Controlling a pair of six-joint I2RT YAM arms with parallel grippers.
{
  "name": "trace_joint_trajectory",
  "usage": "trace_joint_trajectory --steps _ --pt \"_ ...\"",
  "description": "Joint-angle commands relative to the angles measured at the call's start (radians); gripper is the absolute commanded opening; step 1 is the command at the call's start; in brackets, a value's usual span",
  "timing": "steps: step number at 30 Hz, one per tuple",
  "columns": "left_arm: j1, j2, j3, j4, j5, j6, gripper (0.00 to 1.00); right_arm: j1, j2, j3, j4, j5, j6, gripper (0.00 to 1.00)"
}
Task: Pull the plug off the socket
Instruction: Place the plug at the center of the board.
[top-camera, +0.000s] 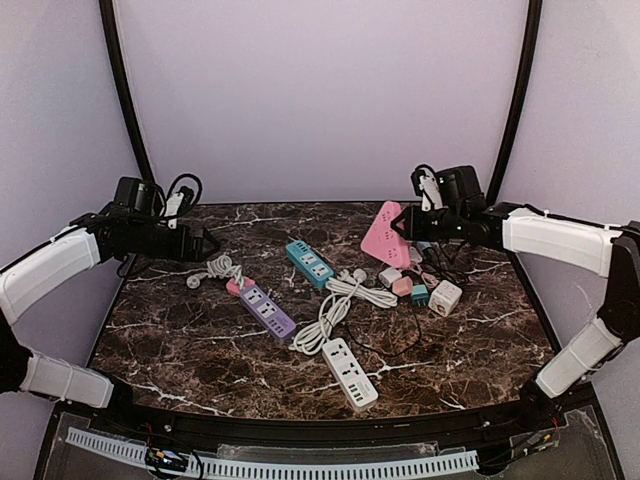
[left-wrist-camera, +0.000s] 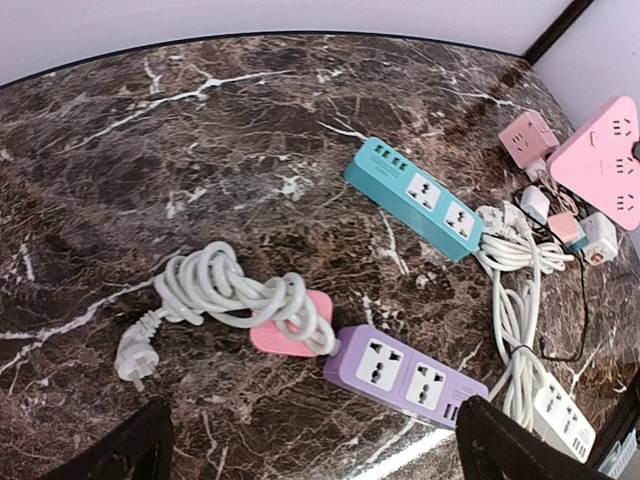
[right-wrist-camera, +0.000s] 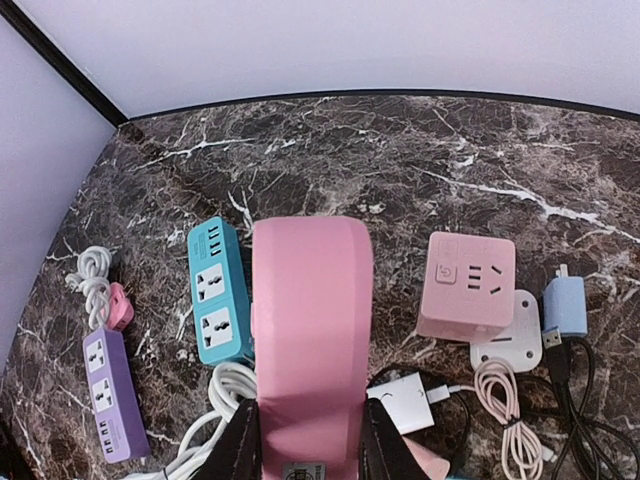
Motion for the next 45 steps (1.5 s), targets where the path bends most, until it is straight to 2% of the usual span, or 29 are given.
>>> trace_joint_trajectory --steps 1,10,23,26,28,31,40,45 --pt "0.083 -0.029 -0.032 0.035 0.043 -0.017 0.99 -0.027 0.062 0.036 0.198 -0.072 0.018 0.00" --pt "0.129 -0.081 -0.051 0.036 -0.014 -0.003 0.99 -0.041 0.193 0.007 0.399 -0.106 0.060 0.00" --pt "0.139 -0.087 -0.058 0.029 -0.027 -0.003 0.99 -0.041 0.363 0.044 0.466 -0.131 0.107 0.00" --pt "0.139 -0.088 -0.059 0.029 -0.029 -0.003 0.99 -0.041 0.377 0.037 0.461 -0.137 0.112 0.11" --pt "0.140 -0.090 -0.061 0.030 -0.031 -0.002 0.99 -0.041 0.369 0.019 0.468 -0.127 0.116 0.31" --pt "0.140 -0.093 -0.063 0.031 -0.033 0.001 0.99 -0.042 0.350 -0.010 0.481 -0.110 0.113 0.48" --pt "0.141 -0.096 -0.070 0.037 -0.040 0.003 0.99 -0.039 0.263 -0.059 0.468 -0.087 0.082 0.73" --pt "0.140 -0.113 -0.078 0.047 -0.073 0.003 0.99 -0.037 0.168 -0.123 0.457 -0.039 0.054 0.79"
